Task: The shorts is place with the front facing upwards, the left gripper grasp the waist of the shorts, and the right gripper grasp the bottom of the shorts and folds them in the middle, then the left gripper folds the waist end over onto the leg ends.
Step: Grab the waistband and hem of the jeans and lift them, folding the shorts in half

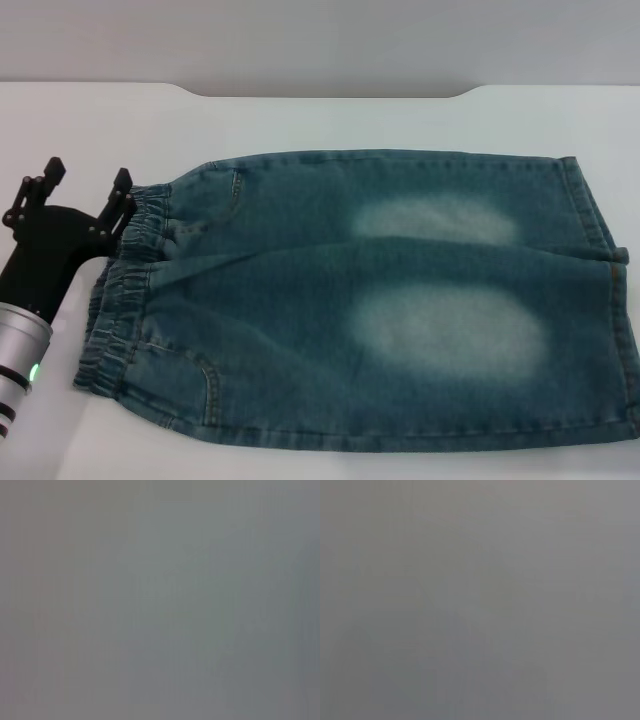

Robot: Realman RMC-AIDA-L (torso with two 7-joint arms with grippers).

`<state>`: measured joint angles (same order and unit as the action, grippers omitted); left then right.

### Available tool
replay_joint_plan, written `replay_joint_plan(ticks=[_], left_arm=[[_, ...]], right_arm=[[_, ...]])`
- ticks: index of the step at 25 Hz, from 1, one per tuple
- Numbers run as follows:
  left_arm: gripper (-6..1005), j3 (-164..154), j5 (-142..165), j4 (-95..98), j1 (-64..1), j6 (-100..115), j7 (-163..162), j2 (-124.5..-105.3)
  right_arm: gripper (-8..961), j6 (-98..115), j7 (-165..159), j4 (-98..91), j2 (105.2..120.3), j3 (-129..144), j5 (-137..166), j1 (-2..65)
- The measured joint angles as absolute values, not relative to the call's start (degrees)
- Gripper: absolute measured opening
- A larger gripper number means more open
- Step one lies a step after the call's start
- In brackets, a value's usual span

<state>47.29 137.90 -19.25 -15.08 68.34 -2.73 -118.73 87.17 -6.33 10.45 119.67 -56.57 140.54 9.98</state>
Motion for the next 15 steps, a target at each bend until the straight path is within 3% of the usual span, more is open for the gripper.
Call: replay_joint_plan(ticks=[15], left_arm=[[776,47.29,138.01,-19.25,-15.12,68.9,-2.73,-118.65]], right_arm=[[567,86.64,-6.33,10.12,119.51,-55.39,140.48,10.25]])
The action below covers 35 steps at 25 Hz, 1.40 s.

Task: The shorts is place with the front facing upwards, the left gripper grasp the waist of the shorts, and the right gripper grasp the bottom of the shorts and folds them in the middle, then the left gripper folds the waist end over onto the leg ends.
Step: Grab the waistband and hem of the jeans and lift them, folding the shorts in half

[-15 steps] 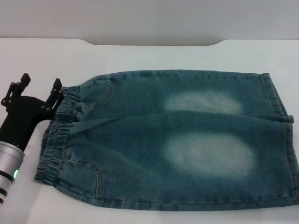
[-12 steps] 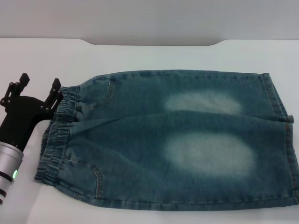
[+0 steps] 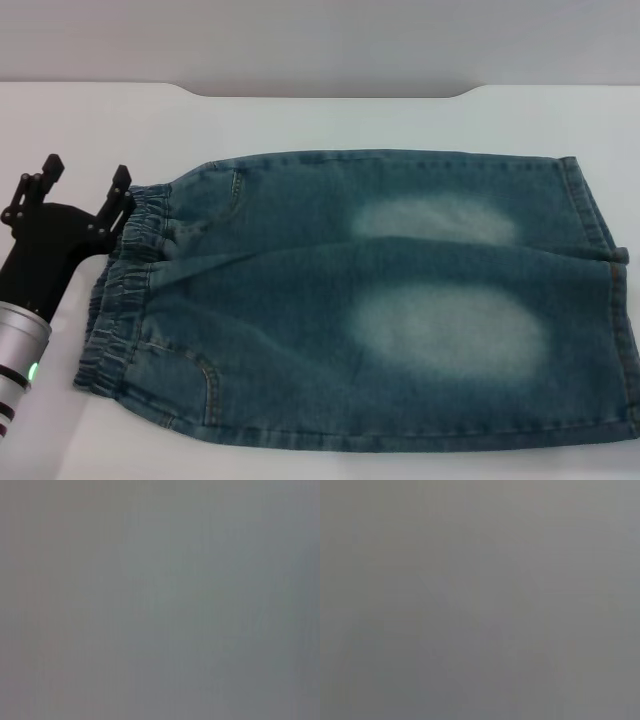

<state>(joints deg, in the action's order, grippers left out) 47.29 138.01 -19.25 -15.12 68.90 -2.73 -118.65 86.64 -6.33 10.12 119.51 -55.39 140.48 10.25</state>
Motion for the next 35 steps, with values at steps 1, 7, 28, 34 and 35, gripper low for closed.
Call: replay_joint_plan(ticks=[1,7,28,34,35], left_arm=[[776,47.26,138.15,-19.25,-15.12,68.83,-2.72,-118.65],[774,47.07,138.3,-20.31,-14.66,68.68,-2.72,-118.49],[764,60.79,149.59,-62.78,-4.86,28.66,-1.24,-109.41],[759,75.96,158.02,-87.65,2.1,-14.06,3.21,-114.92],[759,76.98,158.09,-89.4,2.31,-17.86,4.29,-115.58]], right_arm=[[567,86.43,-6.33,10.11,119.49,-54.88,140.48,10.25],[566,85.94,-6.88,10.93,119.18,-51.56,140.5,10.1],[563,30.13,-23.45,66.96,101.91,-68.43,161.46,-2.76],[564,-8.77,-12.22,95.65,109.38,-82.19,167.42,-9.15],[564,-13.16,-10.45,98.27,110.36,-83.35,167.34,-9.32]])
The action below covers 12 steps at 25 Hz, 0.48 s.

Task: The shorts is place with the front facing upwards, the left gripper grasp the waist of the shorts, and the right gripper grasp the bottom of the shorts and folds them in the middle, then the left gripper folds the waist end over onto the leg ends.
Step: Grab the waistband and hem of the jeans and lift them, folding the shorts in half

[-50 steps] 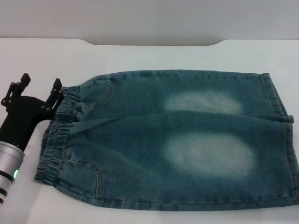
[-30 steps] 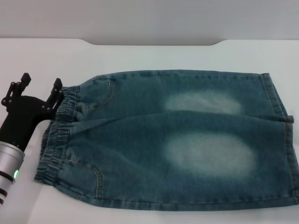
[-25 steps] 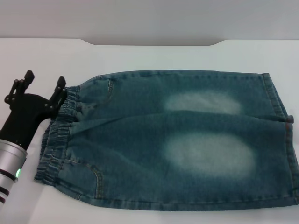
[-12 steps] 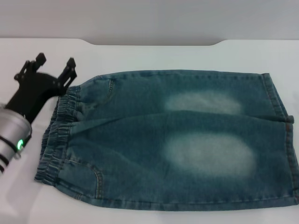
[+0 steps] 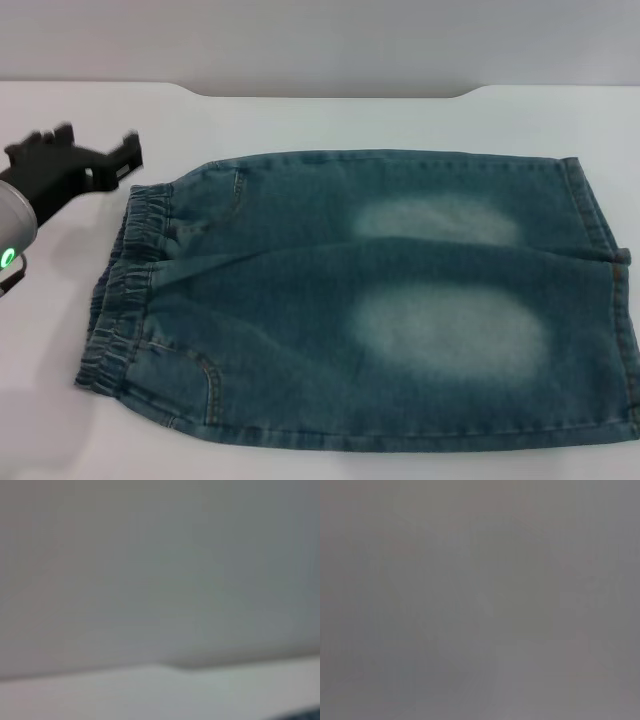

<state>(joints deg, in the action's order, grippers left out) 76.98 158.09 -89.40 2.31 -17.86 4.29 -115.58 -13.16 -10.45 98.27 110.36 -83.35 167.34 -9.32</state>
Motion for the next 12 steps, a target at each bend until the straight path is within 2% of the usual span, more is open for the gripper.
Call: replay_joint_plan(ticks=[2,6,8,12], left_arm=[[757,79.66,158.09,-94.11,2.66,-28.43,7.96,-117.23],[754,81.23,157.86,-99.82,2.36,-41.09,10.25,-117.53],[752,82.3,157.8,-102.29,1.97,-45.88,10.35,-117.54],[749,84.99,157.71,-105.89,1.36,-54.29,10.59,-117.53]], right_arm=[[564,-24.0,-5.7,103.27,112.52,-86.22,166.52,-8.69],[565,-40.03,6.71,107.32,115.77,-93.66,157.78,-5.84],[565,-49.05,13.37,107.05,116.85,-100.15,148.9,-3.07],[564,-63.6,18.54,105.91,117.86,-111.45,138.37,1.18]])
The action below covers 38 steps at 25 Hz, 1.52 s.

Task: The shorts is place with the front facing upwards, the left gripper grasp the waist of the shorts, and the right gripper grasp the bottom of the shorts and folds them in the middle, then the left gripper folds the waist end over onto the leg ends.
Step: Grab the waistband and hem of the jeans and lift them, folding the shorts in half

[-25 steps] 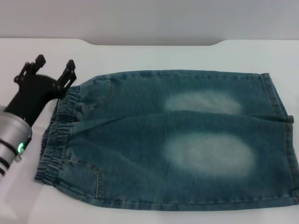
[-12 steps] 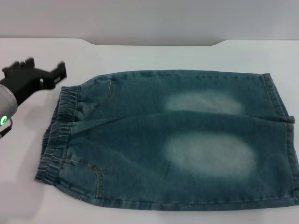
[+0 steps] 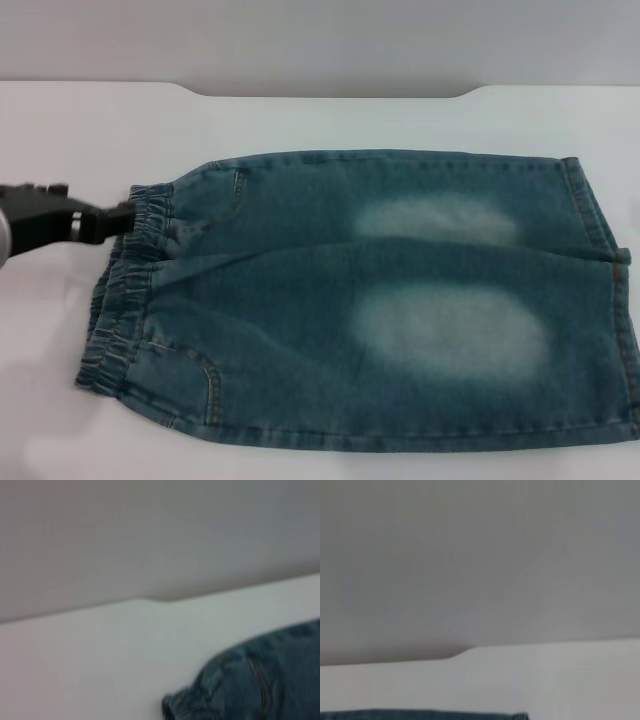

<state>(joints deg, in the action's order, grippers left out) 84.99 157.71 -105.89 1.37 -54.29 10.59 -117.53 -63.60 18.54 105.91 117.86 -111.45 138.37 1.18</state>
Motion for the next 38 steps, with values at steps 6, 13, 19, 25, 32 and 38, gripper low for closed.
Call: replay_joint_plan(ticks=[6,13,19,25,32,38], left_arm=[[744,88.21,157.59,-108.47,-0.35,-68.55,11.3,-117.7],[738,89.33,156.55,-108.51,-1.46,-75.6,10.61,-117.9],[733,89.62,155.72,-107.04,-2.94,-79.02,9.31,-117.83],[728,89.8,156.06,-104.05,-4.6,-82.26,8.41,-117.85],[722,90.17,156.1,-102.42,-5.19,-83.91,7.67,-117.95],[717,89.7,156.1,-101.4,-5.68,-84.48,7.03,-117.95]], right_arm=[[563,-74.98,18.84,108.7,118.72,-119.46,136.6,1.49],[563,-80.59,17.2,109.66,119.05,-124.07,135.66,-1.07],[563,-80.21,17.11,109.82,119.32,-124.66,134.48,-3.69],[564,-79.36,17.26,108.32,119.27,-124.38,132.98,-3.76],[564,-78.44,17.91,108.0,119.03,-124.21,133.16,-2.92],[564,-78.2,18.7,107.7,119.0,-124.12,133.16,-2.59]])
